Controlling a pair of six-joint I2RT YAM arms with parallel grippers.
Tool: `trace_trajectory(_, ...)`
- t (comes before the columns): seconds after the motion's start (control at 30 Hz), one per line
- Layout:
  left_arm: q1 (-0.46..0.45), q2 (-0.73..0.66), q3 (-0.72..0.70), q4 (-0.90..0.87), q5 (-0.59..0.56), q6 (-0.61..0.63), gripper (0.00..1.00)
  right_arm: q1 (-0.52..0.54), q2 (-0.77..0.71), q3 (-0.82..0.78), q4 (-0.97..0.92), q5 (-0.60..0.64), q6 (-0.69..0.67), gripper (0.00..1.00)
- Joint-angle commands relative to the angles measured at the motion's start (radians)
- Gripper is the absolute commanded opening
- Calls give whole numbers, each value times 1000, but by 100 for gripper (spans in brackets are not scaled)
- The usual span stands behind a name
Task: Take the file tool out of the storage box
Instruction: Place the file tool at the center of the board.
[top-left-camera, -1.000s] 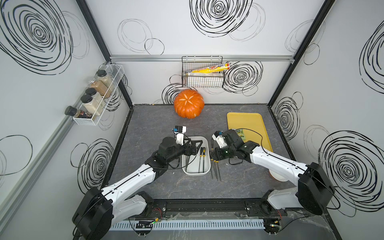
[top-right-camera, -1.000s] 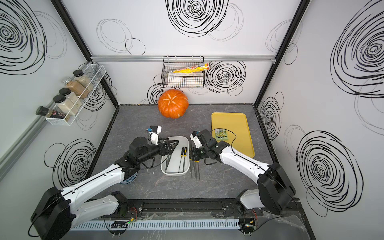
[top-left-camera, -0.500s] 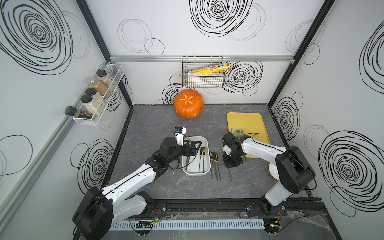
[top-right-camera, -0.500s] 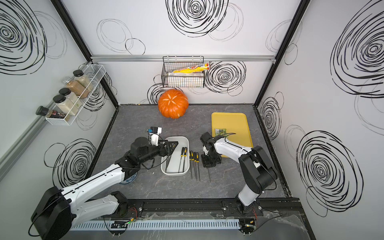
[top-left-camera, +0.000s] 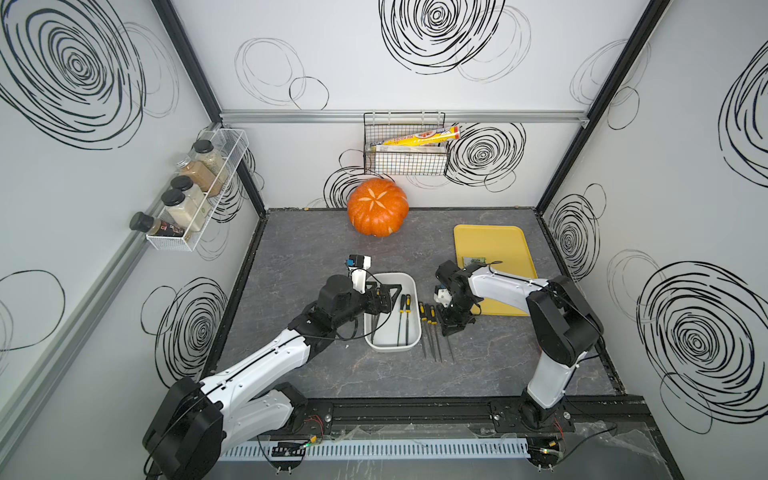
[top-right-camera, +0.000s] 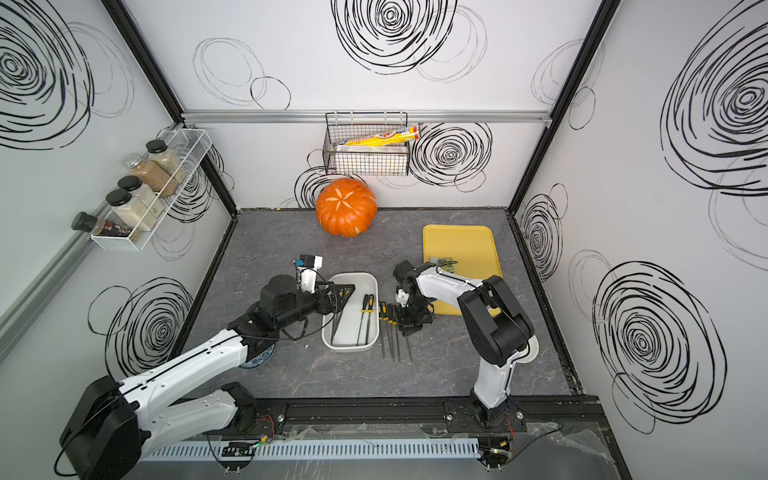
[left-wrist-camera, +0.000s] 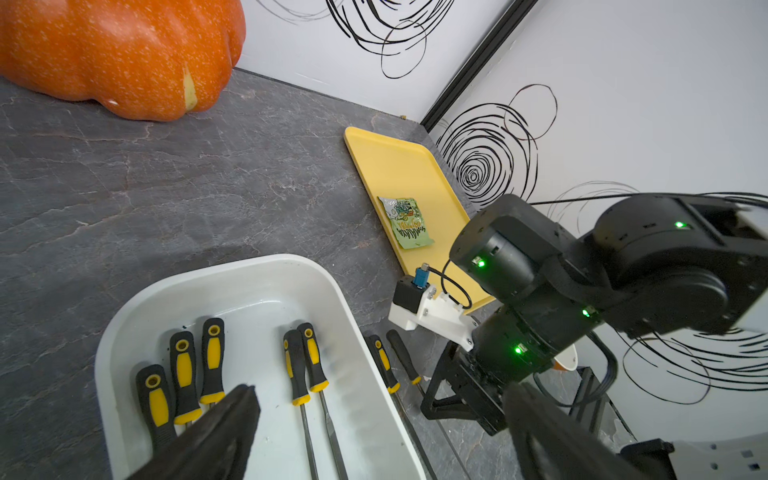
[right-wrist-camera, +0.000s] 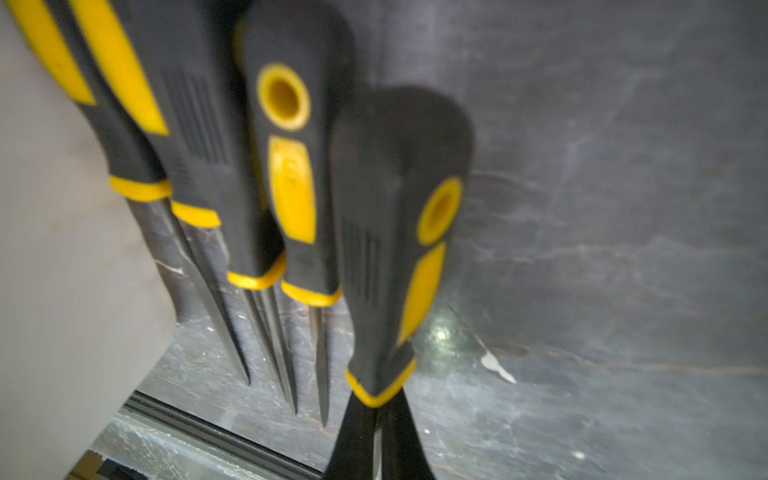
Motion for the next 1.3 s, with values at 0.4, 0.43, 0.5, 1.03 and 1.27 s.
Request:
trace_trajectory(0.4, 2, -12, 6, 19, -2, 21, 99, -14, 65, 38, -60, -5, -4, 4)
trace_trajectory(0.43, 1, -13, 4, 19, -2, 22, 99, -13, 67, 35, -55, -4, -4, 5)
trace_trajectory(0.5, 1, -11, 6, 18, -1, 21, 99, -14, 69, 31, -43, -6, -4, 6)
trace_trajectory(1.03, -1, 0, 14, 6, 4, 27, 99, -14, 64, -12, 33, 21, -3, 19)
trace_trajectory(1.27, -1, 9, 13, 6, 2, 29, 99, -14, -26, 15, 9, 89, 10, 23)
